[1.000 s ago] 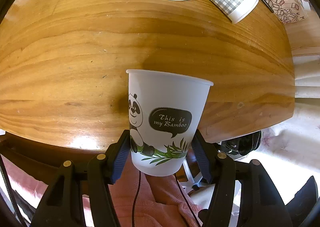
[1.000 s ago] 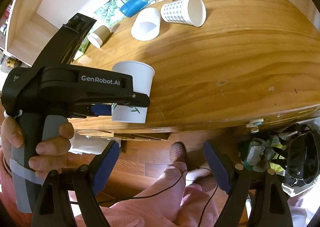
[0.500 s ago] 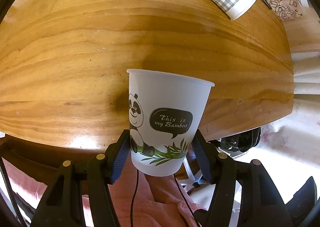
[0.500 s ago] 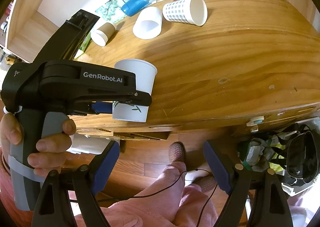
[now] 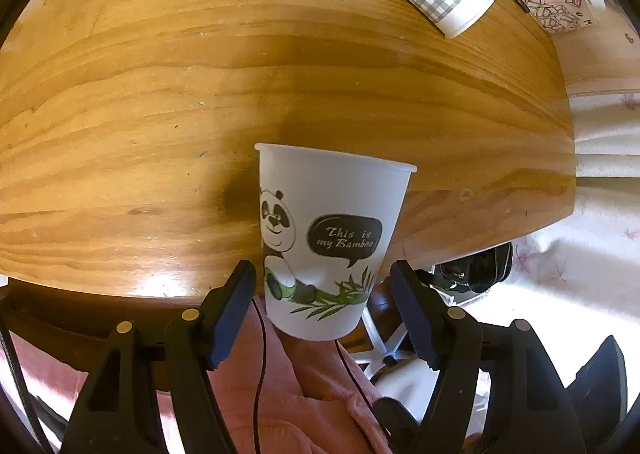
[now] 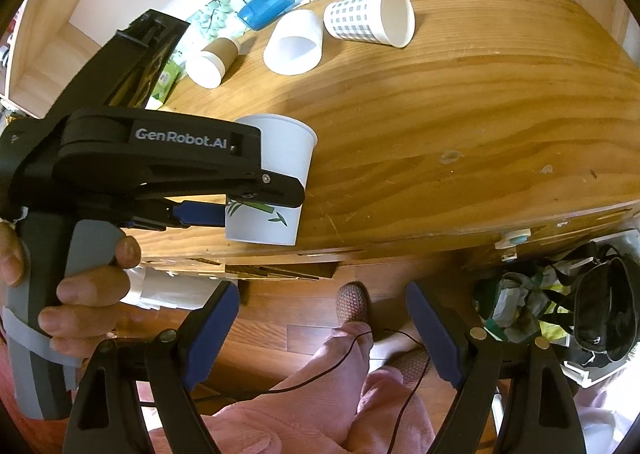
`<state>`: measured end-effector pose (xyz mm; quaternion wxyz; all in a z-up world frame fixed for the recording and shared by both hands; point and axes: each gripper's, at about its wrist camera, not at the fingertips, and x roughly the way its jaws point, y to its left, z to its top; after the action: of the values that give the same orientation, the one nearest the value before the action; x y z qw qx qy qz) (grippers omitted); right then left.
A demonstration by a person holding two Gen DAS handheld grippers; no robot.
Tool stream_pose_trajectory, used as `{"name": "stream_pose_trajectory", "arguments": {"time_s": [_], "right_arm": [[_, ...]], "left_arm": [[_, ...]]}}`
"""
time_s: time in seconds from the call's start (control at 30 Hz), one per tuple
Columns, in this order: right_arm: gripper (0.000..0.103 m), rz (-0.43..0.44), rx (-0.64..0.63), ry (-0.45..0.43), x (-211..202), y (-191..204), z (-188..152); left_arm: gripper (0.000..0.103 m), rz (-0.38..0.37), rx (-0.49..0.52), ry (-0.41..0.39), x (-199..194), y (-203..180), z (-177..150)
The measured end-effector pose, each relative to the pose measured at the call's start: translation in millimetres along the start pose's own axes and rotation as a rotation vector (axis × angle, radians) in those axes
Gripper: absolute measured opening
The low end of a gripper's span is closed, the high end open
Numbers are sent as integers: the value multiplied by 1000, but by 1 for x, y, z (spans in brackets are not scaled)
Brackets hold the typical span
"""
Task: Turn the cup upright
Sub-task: 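Lift the panda cup with the left gripper and rotate it, then grasp the panda cup with the right gripper while the left gripper releases it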
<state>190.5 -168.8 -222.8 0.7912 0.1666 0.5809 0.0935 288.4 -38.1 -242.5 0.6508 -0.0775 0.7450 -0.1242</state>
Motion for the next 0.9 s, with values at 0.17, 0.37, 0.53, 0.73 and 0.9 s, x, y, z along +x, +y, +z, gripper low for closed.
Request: {"name": "stream_pose_trajectory", "arguments": {"time_s": [0.17,0.37,0.53,0.73,0.9], "right_arm": [[86,3,-1,-2,3,4,4],[86,6,-3,-12,8,15,14],[86,1,2,-23,14,22,25],[86,-1,23,-37,25,28,35],[86,-2,37,-46,34,33,44]], "left_arm": [[73,-6,23,-7,-13,2,1],[73,-33,76,-14,-34,4,-1],[73,-45,104,-66,-53,11,2],[73,-79,109,-162,-76,26,5],[73,-72,130,-294,-97,41,5]]}}
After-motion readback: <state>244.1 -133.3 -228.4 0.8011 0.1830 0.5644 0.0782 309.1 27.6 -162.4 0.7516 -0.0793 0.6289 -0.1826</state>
